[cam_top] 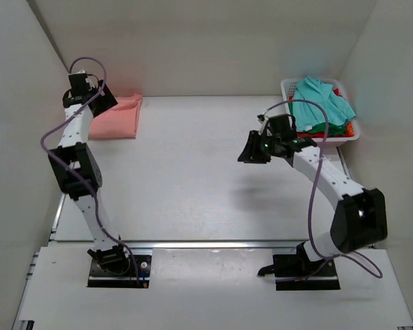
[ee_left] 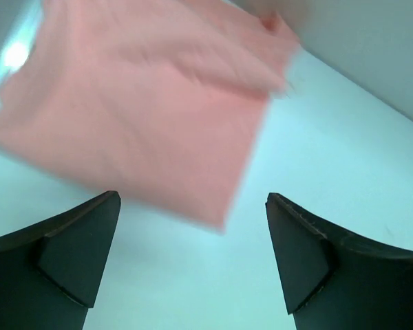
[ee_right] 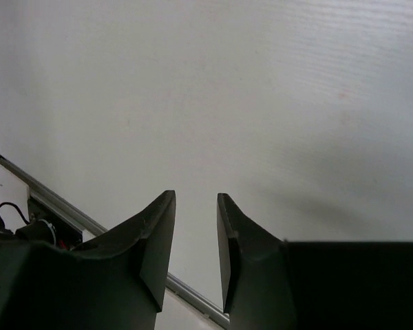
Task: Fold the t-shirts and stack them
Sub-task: Put the neatly folded tshirt into the corner of the board with the left arm
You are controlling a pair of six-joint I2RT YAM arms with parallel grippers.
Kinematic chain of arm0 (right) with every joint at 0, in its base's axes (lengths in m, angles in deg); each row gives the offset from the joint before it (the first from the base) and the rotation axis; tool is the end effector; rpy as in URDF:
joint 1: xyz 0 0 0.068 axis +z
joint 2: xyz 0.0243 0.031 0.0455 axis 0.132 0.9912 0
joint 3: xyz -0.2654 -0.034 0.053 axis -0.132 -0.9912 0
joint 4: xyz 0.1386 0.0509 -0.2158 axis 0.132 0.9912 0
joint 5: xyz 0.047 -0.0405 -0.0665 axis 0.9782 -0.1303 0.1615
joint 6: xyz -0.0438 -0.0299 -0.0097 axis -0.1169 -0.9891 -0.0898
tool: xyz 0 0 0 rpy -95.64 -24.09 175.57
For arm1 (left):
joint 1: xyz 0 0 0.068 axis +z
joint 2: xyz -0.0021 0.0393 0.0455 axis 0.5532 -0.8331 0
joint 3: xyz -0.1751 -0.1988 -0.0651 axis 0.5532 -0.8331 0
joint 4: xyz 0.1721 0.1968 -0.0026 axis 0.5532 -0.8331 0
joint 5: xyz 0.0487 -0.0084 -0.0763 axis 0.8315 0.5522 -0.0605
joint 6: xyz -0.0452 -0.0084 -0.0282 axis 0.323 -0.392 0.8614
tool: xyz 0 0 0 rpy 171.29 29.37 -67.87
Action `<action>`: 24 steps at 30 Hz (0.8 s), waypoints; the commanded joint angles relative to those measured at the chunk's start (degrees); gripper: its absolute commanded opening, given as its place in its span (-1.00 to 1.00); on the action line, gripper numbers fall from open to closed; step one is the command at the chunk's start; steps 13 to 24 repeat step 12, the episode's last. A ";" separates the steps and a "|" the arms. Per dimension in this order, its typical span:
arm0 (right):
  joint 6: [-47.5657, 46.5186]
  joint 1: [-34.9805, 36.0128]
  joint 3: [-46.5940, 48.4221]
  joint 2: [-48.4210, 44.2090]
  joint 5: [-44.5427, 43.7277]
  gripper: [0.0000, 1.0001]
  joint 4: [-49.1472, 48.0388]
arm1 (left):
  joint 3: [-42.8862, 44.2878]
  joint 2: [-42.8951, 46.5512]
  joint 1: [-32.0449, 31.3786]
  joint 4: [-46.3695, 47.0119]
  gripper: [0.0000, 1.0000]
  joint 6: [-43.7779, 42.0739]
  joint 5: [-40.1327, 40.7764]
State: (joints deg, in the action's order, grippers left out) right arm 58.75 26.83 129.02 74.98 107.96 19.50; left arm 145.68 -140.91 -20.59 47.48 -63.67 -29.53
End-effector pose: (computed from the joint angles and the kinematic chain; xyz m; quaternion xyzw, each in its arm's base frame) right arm 0.3065 0.1218 0.2790 -0.0275 0.9115 0.3109 0.2679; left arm 0.4983 0.1155 0.2715 -0.2470 0.8766 -0.0120 0.4128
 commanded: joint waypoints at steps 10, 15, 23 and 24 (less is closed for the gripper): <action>-7.21 -13.96 -16.00 -22.66 -6.39 -0.37 10.94 | -54.44 51.10 -23.10 -3.44 0.98 -0.11 -7.28; -7.39 -14.41 -15.83 -24.24 -6.92 -0.34 12.26 | -59.80 55.58 -22.40 -3.69 0.97 0.26 -11.97; -7.39 -14.41 -15.83 -24.24 -6.92 -0.34 12.26 | -59.80 55.58 -22.40 -3.69 0.97 0.26 -11.97; -7.39 -14.41 -15.83 -24.24 -6.92 -0.34 12.26 | -59.80 55.58 -22.40 -3.69 0.97 0.26 -11.97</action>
